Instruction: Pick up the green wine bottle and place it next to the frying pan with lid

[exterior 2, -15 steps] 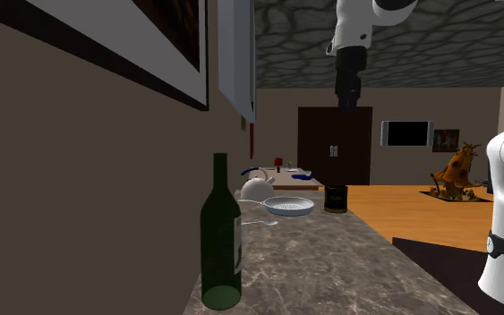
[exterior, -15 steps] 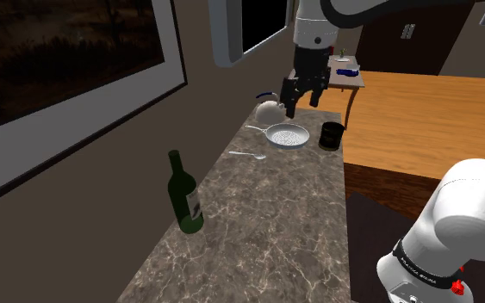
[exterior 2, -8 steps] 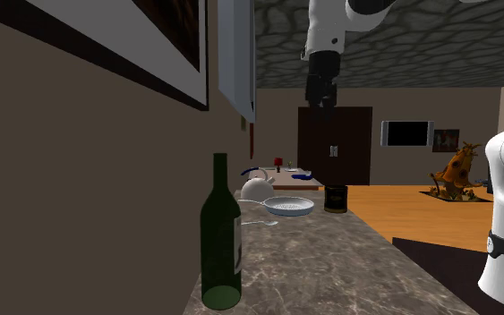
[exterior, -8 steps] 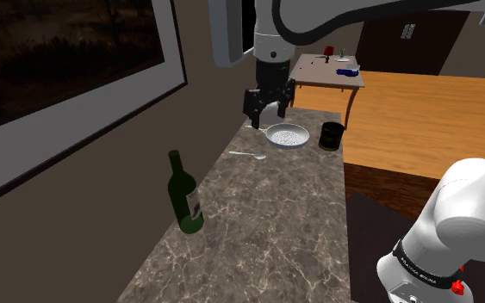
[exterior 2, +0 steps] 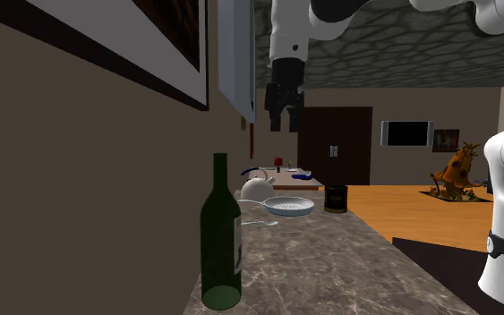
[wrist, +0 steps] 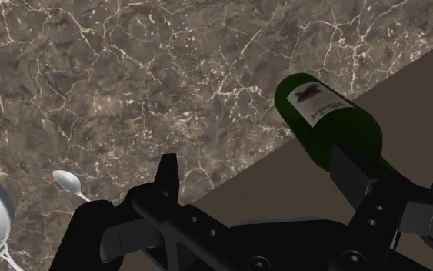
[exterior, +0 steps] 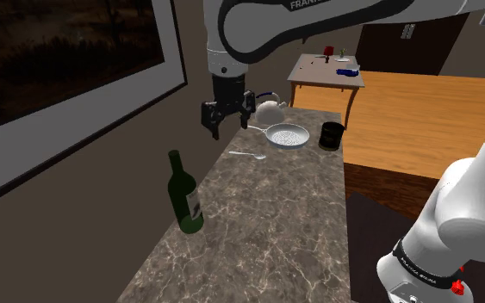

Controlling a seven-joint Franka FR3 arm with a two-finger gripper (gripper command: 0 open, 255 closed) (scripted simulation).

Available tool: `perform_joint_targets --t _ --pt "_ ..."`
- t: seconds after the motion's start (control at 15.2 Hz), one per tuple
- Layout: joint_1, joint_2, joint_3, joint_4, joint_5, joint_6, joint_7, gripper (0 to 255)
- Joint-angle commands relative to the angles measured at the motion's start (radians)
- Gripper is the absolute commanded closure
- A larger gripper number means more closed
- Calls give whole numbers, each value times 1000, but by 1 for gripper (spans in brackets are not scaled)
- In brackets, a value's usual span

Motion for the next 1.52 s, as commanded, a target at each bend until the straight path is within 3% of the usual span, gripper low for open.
perform_joint_targets --t 0.0,0.73,1.19,1.45 --pt "10 67 17 56 -13 11 32 0" --pt "132 496 61 522 -134 -39 195 0" --pt "130 508 58 444 -139 50 199 0" --pt "130 509 57 439 -140 57 200 0"
